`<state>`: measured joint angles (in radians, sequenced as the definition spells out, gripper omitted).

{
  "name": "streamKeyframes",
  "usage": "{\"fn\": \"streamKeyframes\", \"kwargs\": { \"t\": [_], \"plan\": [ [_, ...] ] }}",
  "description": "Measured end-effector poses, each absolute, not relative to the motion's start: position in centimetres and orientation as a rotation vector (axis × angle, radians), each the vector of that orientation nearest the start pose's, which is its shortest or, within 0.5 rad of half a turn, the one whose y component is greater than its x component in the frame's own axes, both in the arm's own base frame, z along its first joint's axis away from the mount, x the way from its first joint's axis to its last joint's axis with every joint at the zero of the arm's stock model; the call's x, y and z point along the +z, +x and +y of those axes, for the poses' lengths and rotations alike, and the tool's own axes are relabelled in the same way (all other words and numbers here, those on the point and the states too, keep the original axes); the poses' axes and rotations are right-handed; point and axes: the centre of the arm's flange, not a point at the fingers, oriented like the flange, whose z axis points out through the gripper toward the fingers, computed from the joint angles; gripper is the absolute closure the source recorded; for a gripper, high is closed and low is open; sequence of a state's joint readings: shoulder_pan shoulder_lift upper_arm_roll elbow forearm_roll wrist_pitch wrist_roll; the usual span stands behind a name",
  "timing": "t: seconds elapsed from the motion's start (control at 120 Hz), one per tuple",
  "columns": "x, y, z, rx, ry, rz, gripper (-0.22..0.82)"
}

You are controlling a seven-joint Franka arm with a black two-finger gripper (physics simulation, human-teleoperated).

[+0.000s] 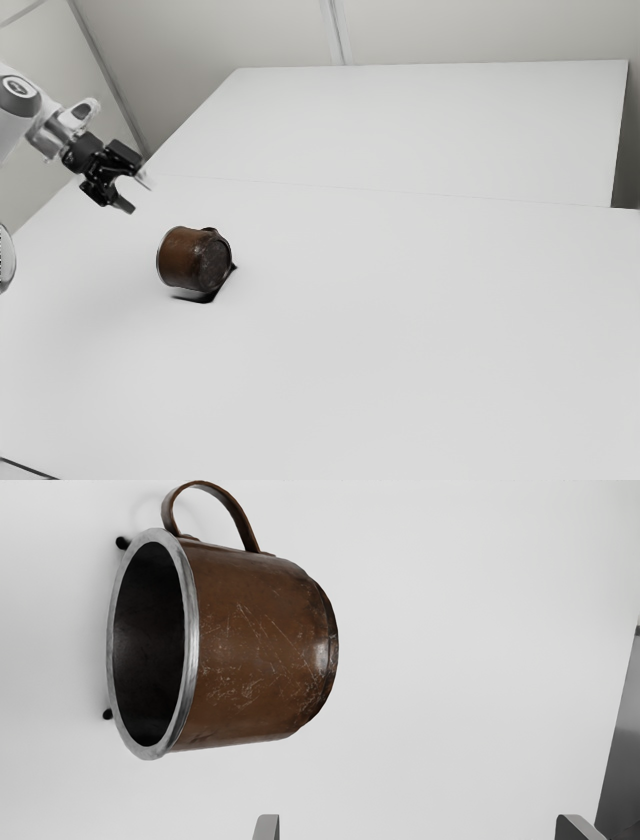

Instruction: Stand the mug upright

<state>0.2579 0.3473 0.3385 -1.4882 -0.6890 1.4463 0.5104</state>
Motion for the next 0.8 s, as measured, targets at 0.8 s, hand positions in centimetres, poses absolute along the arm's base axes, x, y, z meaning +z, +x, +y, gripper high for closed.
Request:
{"fn": "streamKeyframes", "kwargs": {
  "t": [0.8],
  "plan": [
    [32.2, 57.6, 29.4, 0.113, 2.091, 0.101, 0.0]
  ]
}}
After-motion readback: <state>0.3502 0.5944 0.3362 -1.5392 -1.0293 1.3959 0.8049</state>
